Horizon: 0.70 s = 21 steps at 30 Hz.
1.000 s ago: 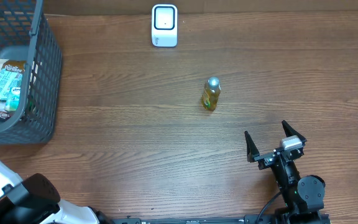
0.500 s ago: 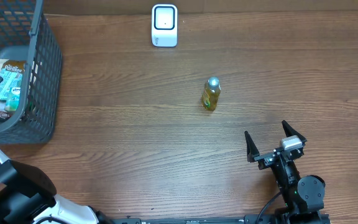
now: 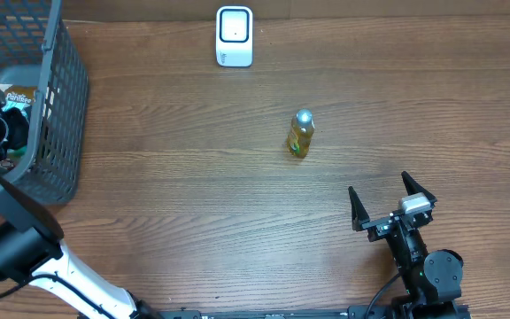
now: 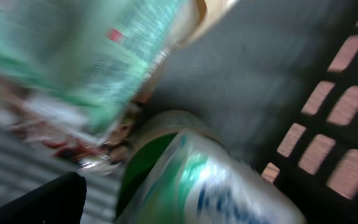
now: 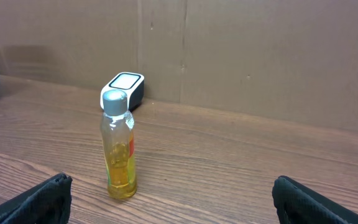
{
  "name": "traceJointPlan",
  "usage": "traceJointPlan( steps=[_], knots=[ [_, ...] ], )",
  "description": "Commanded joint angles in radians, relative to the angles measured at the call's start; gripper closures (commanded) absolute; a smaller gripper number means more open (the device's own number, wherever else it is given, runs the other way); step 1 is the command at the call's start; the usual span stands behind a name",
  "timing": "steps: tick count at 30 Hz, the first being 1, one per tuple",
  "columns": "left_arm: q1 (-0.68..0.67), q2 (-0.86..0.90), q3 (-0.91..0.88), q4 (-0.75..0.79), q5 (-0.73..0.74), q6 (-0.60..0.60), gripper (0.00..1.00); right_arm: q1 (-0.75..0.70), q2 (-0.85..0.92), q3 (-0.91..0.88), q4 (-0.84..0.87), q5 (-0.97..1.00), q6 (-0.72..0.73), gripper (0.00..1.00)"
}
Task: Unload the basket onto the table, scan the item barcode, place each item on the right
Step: 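Return the left gripper to the basket and grasp the green-lidded jar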
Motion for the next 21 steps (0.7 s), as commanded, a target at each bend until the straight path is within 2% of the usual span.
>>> traceJointPlan(
  steps=[1,5,7,9,10,17,21],
  knots=[
    [-0.017,0.027,0.001,-0.003,0.024,0.054,0.0,-0.003,-0.009,-0.01,0.003,0.006,0.003,0.0],
    [-0.026,0.05,0.0,-0.002,0.014,0.053,0.04,-0.003,-0.009,-0.011,0.003,0.006,0.003,0.0],
    [-0.03,0.052,0.0,-0.002,0.006,0.053,0.15,-0.003,-0.009,-0.011,0.003,0.006,0.003,0.0],
    [-0.03,0.052,0.0,-0.004,0.005,0.053,0.31,-0.003,-0.009,-0.011,0.003,0.006,0.003,0.0],
    [-0.03,0.052,0.0,-0.008,-0.001,0.048,0.35,-0.003,-0.009,-0.011,0.003,0.006,0.003,0.0],
    [-0.029,0.05,0.013,-0.036,-0.078,-0.016,0.37,-0.003,-0.009,-0.011,0.003,0.006,0.003,0.0],
    [-0.029,0.029,0.056,-0.053,-0.079,-0.031,0.43,-0.003,-0.009,-0.011,0.003,0.006,0.003,0.0]
  ],
)
